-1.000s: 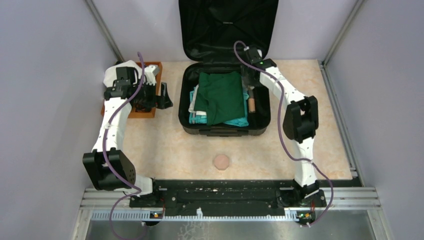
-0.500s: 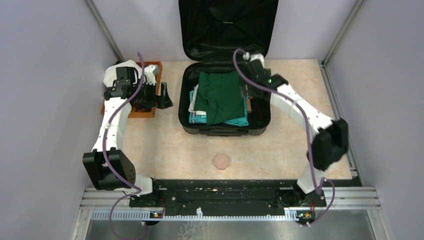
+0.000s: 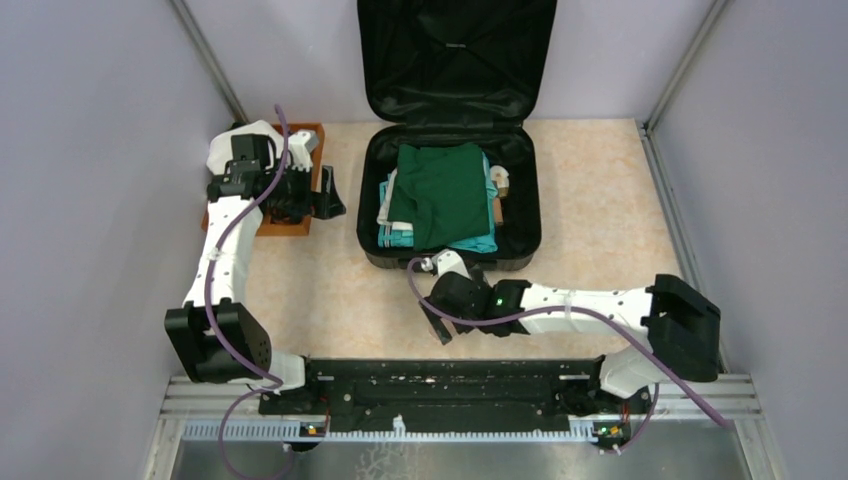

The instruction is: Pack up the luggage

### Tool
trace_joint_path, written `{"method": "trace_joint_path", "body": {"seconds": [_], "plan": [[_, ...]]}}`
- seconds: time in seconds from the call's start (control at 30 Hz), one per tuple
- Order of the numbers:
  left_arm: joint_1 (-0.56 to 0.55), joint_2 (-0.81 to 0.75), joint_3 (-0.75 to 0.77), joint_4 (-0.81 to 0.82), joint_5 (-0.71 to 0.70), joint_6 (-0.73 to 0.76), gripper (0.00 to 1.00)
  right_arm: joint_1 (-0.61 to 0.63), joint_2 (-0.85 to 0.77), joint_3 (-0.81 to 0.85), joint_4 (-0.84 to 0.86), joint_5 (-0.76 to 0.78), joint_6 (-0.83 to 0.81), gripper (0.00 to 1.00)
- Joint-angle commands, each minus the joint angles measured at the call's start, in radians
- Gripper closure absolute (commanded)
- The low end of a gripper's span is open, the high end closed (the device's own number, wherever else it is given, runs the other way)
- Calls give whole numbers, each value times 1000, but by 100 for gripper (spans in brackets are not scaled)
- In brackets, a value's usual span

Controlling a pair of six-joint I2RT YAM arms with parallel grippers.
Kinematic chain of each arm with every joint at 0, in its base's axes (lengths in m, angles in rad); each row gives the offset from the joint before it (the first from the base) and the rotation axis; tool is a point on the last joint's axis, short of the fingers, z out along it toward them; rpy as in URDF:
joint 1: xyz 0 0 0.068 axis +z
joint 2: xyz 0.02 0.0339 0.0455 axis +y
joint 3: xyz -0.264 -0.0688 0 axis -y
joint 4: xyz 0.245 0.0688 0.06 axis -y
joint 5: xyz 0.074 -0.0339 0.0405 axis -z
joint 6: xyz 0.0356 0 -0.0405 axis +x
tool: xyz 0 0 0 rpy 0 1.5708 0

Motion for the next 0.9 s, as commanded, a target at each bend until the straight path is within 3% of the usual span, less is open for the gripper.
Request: {"method": "trace_joint_path", "body": {"seconds": [0.0,0.27,0.5,0.6,0.77,0.87], "plan": [[6,-44,35,-14,11,15,2,10,32,-34,193,-32,41,1],[6,-44,48,-21,11,15,2,11,110,-97,361,-92,31,1],[6,-37,58,-13,5,7,2,10,187,-111,368,-76,48,1],[6,-32,59,-9,5,4,2,15,207,-105,373,-76,44,7],[6,-27,60,-8,0,1,2,34,223,-53,311,-43,24,45],[6,-25,61,-4,-8,0,2,33,189,-6,227,0,22,77]]}}
